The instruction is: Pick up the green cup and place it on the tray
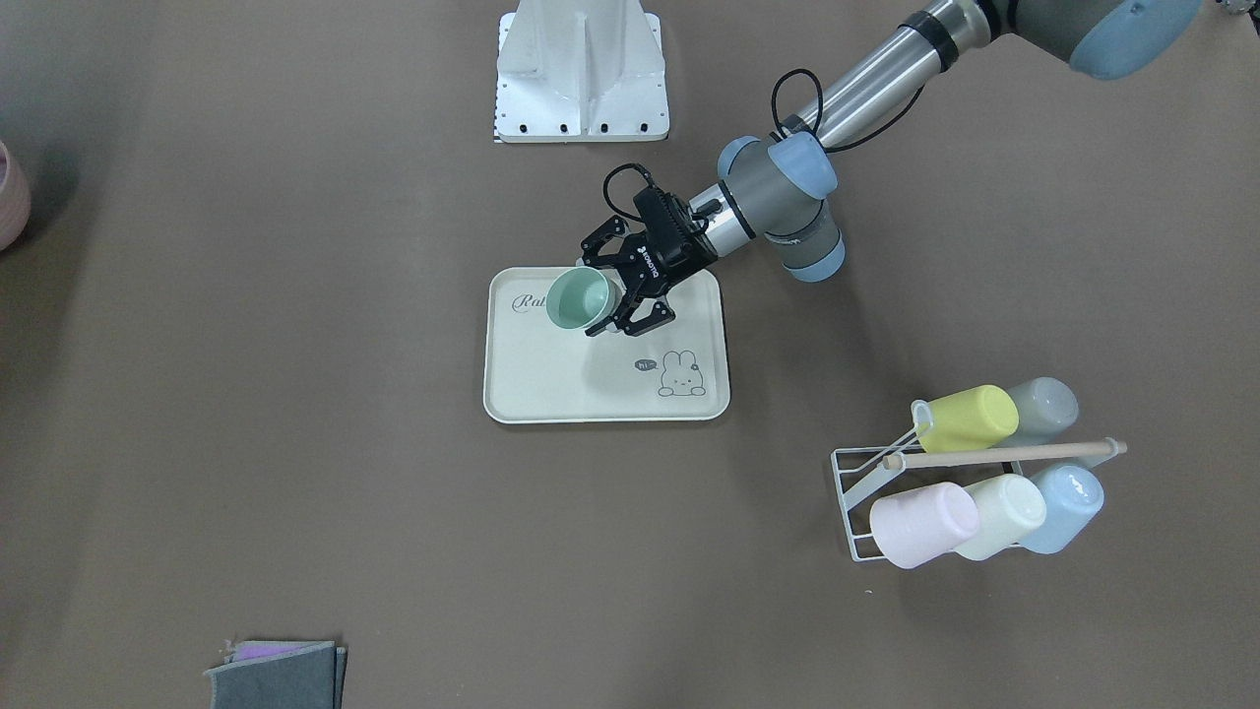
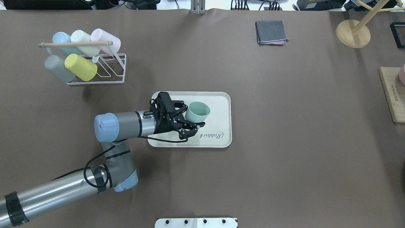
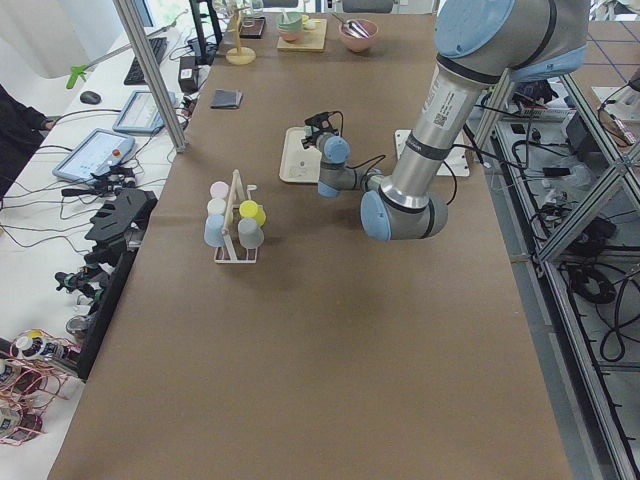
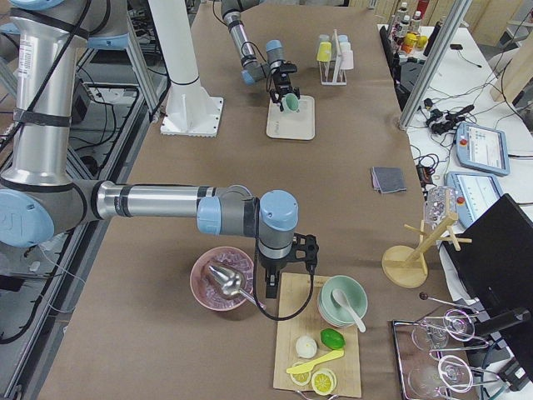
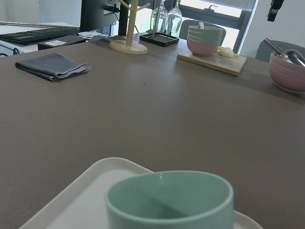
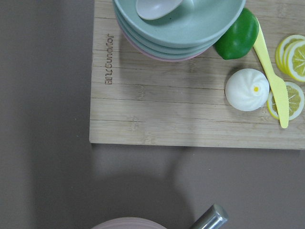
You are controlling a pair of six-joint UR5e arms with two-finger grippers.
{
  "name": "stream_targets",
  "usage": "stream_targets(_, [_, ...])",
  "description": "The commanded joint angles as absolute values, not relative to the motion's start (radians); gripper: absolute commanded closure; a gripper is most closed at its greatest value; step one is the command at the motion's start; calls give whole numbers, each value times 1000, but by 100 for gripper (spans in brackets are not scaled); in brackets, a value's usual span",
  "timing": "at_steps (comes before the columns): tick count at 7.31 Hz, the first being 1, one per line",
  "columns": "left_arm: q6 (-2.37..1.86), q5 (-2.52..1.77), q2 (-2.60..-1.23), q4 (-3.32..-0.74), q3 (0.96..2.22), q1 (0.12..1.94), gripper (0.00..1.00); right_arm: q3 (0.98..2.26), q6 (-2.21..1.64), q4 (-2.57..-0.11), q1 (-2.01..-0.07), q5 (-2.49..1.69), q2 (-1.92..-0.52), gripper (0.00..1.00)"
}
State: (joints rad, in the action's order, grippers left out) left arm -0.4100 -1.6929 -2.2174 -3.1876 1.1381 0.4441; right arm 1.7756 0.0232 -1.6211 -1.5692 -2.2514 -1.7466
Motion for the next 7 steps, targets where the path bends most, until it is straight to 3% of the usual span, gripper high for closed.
stream_targets(1, [-324,-1687,-2220,-3188,1123,443,95,1776,23,-1621,-1569,-2255,-1746,0])
stream_targets(5, [-222,-1647,-2224,-3189,1101,442,94,1775,23,-1618,-1569,-2250,-1747,0])
stream_targets(7, [-225,-1649,-2249,-3189,1114,442,58,1775,23,-1617,-1569,-2247,-1747,0])
